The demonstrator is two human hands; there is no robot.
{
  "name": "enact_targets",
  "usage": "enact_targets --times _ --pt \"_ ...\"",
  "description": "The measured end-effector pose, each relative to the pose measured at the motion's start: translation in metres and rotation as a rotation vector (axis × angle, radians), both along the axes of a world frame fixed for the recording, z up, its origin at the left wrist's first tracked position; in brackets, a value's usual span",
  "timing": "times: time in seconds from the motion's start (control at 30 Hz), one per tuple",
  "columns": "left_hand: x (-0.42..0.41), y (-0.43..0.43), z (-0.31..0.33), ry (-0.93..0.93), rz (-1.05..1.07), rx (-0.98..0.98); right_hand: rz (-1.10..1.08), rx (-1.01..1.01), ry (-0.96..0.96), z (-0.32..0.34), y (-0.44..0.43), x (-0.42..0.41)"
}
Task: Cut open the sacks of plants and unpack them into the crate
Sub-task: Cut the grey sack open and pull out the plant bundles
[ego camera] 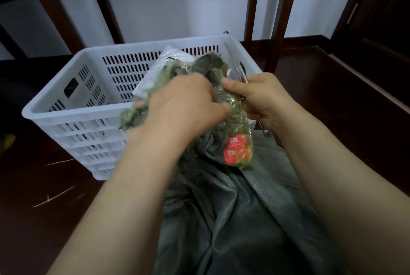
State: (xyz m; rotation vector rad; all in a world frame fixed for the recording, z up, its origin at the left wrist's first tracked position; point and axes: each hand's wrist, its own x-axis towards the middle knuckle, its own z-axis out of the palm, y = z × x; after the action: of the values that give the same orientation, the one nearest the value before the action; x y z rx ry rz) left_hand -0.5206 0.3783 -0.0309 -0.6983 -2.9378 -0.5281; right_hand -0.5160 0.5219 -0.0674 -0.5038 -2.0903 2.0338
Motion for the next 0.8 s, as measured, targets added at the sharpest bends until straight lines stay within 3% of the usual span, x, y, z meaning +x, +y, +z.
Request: enact_targets --times 0.1,0.4,0.57,0.7,0.8 --pt "0.000 0.010 -0.013 -0.009 -0.064 -0.088 0.002 0.044 -0.003 -0.001 -0.002 0.000" --pt "-0.002 0.011 -0.022 -0.047 -0.141 0.080 -0.039 -0.003 0.025 -0.003 0.002 -0.001" --pt "-0.010 0.007 -0.026 -0.334 -0.034 0.372 0.035 -0.025 -0.058 0.004 0.000 0.001" --pt "-0.013 0.004 -0.029 -0.502 0.114 0.737 0.152 0.138 -0.243 0.004 0.004 0.006" --pt "-0.016 0.002 -0.028 -0.588 0.153 0.974 0.197 0.098 -0.180 -0.004 0.002 0.008"
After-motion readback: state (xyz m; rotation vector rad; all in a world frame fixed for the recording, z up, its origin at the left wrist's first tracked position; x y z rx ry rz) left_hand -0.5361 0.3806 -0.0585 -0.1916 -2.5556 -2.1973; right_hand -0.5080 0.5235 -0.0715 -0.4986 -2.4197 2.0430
